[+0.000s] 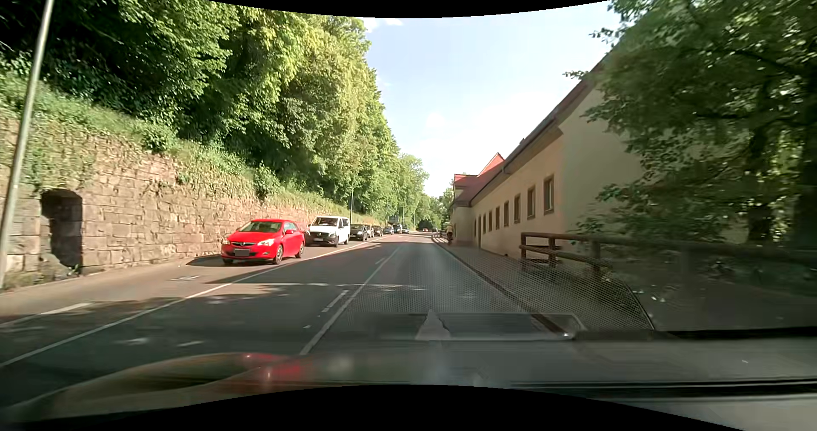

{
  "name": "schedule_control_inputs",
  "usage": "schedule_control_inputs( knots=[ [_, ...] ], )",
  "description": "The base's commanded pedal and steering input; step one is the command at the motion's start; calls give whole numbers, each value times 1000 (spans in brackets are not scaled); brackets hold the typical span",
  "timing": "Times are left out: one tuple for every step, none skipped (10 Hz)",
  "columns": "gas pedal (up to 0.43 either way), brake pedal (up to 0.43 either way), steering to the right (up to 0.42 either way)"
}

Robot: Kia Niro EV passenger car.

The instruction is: Follow the waypoints while adhering to traffic rules and regulations

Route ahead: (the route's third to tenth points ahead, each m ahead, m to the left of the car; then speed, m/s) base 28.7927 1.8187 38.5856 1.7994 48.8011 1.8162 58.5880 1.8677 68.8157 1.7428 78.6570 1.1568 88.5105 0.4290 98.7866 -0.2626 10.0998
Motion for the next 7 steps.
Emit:
schedule_control_inputs(
  knots=[
    [280,6,-23],
    [280,6,-25],
    [260,6,-21],
    [197,6,-19],
    [189,6,-19],
    [189,6,-18],
    [189,6,-17]
  ],
)
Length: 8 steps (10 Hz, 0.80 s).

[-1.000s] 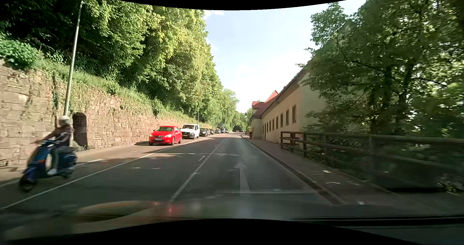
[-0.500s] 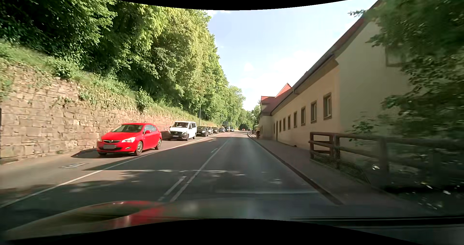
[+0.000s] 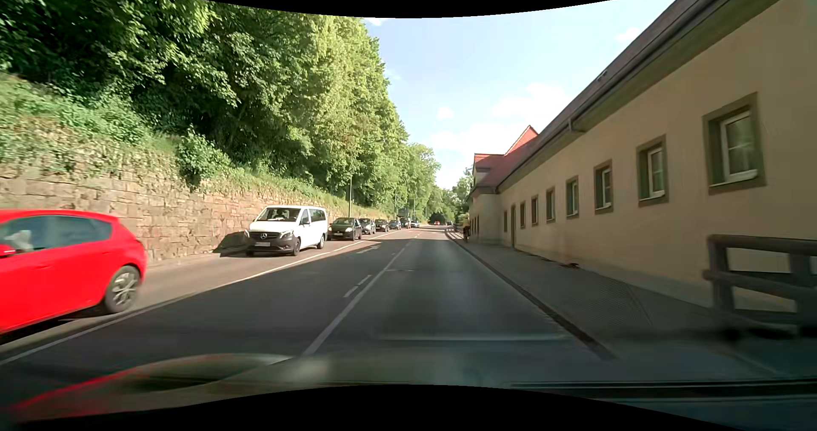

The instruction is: Follow the waypoints while adhering to traffic rules and regulations

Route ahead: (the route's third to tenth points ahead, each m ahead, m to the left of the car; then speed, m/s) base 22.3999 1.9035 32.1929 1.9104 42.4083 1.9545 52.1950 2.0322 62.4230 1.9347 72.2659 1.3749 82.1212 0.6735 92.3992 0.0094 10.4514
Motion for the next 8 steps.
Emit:
schedule_control_inputs(
  knots=[
    [189,6,-12],
    [197,6,-5],
    [197,6,-5],
    [197,6,-4],
    [197,6,2],
    [197,6,3],
    [197,6,3],
    [197,6,3]
  ],
)
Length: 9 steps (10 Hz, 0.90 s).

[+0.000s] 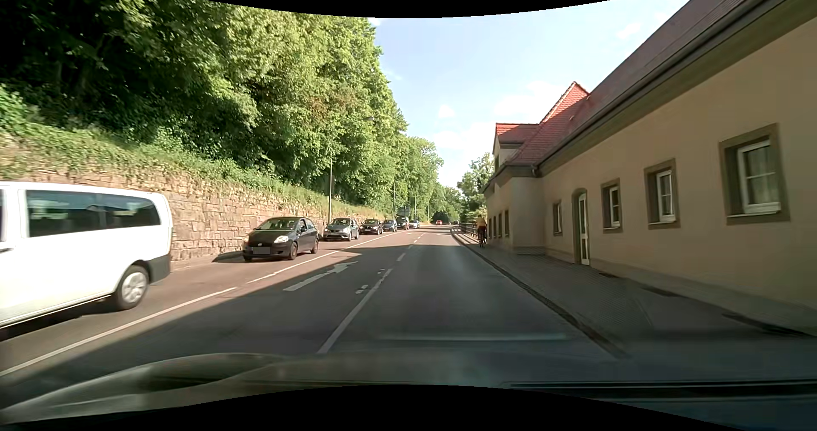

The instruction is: Follow the waypoints while adhering to traffic rules and regulations

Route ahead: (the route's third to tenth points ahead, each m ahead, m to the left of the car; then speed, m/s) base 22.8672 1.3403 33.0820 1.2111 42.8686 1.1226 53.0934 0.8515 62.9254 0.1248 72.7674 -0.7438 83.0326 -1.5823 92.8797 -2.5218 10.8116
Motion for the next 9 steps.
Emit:
schedule_control_inputs(
  knots=[
    [197,6,2],
    [189,6,2],
    [189,6,0],
    [189,6,-1],
    [189,6,0],
    [189,6,0],
    [189,6,-1],
    [189,6,0],
    [189,6,-1]
  ],
)
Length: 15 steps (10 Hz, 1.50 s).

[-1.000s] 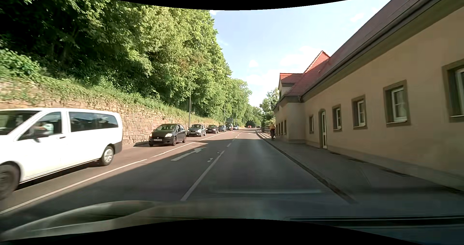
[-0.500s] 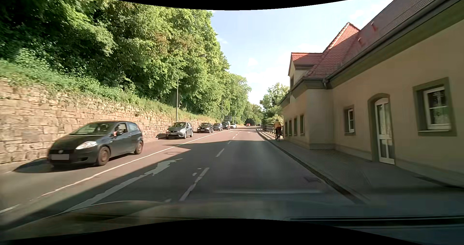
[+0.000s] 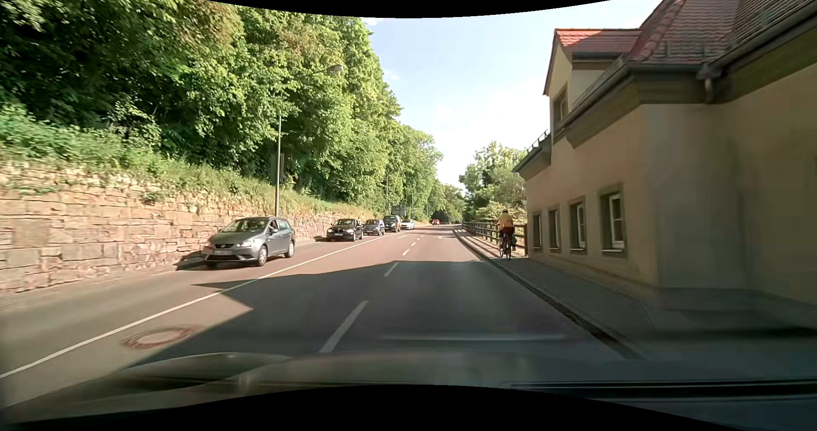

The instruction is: Follow the waypoints while adhering to traffic rules and regulations

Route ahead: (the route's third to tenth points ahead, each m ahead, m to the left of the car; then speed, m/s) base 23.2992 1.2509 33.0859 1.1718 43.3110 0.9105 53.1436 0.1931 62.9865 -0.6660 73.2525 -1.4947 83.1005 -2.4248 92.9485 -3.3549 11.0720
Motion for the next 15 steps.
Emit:
schedule_control_inputs(
  knots=[
    [189,6,0],
    [189,6,0],
    [189,6,-3],
    [189,6,-5],
    [189,6,-4],
    [189,6,-4],
    [189,6,-5],
    [189,6,0],
    [189,6,3],
    [189,6,3],
    [189,12,3],
    [189,6,3],
    [189,6,8],
    [189,6,11],
    [189,6,11]
  ],
)
